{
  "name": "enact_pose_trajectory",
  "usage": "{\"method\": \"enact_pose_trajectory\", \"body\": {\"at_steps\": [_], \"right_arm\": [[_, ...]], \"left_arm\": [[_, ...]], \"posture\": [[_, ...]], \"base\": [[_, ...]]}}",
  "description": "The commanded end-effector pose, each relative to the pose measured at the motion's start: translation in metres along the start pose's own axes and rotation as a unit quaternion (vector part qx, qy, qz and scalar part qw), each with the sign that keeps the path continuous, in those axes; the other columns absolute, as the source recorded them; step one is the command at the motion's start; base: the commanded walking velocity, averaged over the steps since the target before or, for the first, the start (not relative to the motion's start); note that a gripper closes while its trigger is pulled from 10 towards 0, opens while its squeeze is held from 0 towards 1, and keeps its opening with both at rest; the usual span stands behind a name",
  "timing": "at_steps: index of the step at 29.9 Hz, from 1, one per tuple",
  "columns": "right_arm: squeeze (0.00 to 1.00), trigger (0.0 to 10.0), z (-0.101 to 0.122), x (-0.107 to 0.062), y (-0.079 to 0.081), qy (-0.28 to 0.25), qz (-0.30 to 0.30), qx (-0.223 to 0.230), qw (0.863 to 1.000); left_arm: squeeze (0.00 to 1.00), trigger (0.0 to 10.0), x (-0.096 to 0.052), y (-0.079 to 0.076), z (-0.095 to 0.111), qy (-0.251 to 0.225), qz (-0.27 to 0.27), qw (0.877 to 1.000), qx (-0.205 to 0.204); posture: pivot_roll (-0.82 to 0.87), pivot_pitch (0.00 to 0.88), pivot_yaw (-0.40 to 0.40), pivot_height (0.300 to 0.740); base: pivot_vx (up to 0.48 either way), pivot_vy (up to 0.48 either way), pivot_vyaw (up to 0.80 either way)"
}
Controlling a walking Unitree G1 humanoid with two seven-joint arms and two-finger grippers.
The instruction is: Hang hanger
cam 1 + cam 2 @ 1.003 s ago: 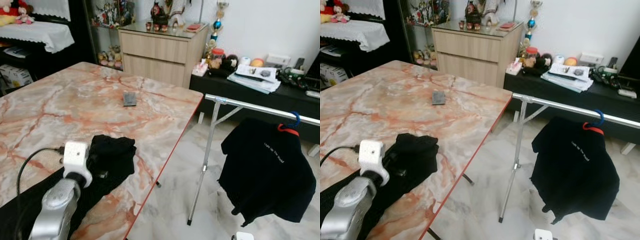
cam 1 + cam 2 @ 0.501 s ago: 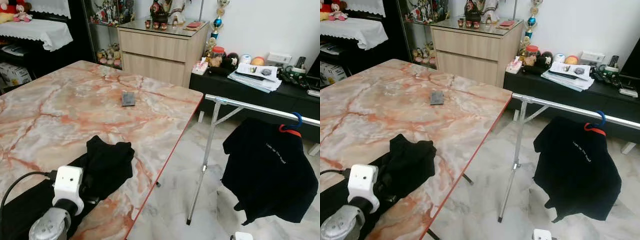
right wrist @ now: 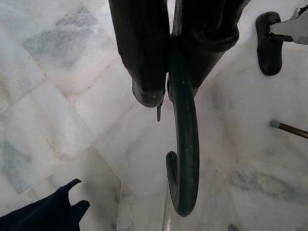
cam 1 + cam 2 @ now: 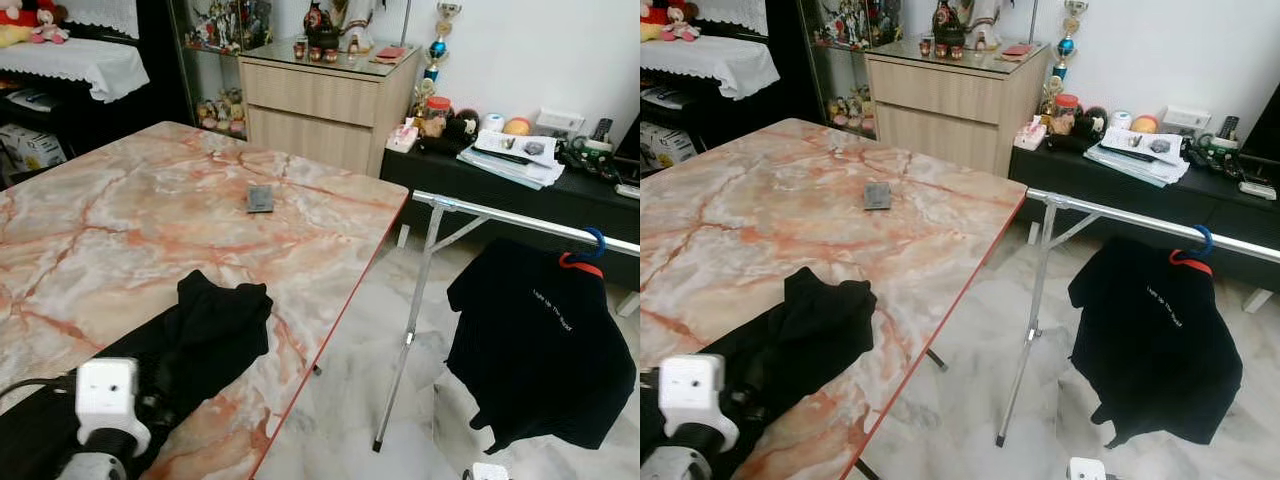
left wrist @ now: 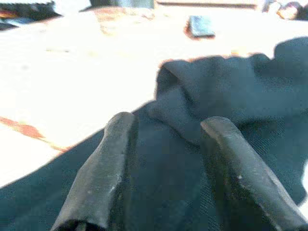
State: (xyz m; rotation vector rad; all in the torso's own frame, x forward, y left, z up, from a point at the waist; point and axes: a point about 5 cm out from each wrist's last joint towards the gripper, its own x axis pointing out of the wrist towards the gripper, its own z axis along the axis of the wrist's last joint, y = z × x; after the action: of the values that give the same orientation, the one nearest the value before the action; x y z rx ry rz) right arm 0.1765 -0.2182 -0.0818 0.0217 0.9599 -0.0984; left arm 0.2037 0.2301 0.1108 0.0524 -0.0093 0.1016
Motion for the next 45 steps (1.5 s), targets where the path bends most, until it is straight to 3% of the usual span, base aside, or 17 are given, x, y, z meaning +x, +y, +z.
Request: {"method": "enact_pose_trajectory", "body": {"at_steps": [1,7,32,45], "right_arm": [[0.0,10.0,0.002,0.0,-0.001,0.002,0.0,-0.003,1.0],[0.0,10.0,0.002,0.0,-0.002,0.001,-0.001,-0.005,1.0],[0.0,10.0,0.002,0.0,0.0,-0.007,-0.008,0.012,1.0],[0.0,10.0,0.002,0.001,0.002,-0.01,-0.013,0.027,1.0]], "left_arm": [[0.0,10.0,-0.002,-0.001,0.008,-0.023,-0.003,1.0,-0.019],[0.0,10.0,-0.005,-0.01,0.011,-0.026,-0.023,0.999,-0.008],[0.0,10.0,0.003,-0.008,0.016,-0.033,-0.037,0.999,-0.003],[0.0,10.0,0.013,-0.017,0.009,-0.02,-0.066,0.998,-0.005]], "posture": [[0.2,0.0,-0.057,0.74],[0.2,0.0,-0.058,0.74],[0.2,0.0,-0.045,0.74],[0.19,0.0,-0.03,0.74]], "base": [[0.0,0.0,0.0],[0.0,-0.111,0.0],[0.0,-0.48,0.0],[0.0,-0.48,0.0]]}}
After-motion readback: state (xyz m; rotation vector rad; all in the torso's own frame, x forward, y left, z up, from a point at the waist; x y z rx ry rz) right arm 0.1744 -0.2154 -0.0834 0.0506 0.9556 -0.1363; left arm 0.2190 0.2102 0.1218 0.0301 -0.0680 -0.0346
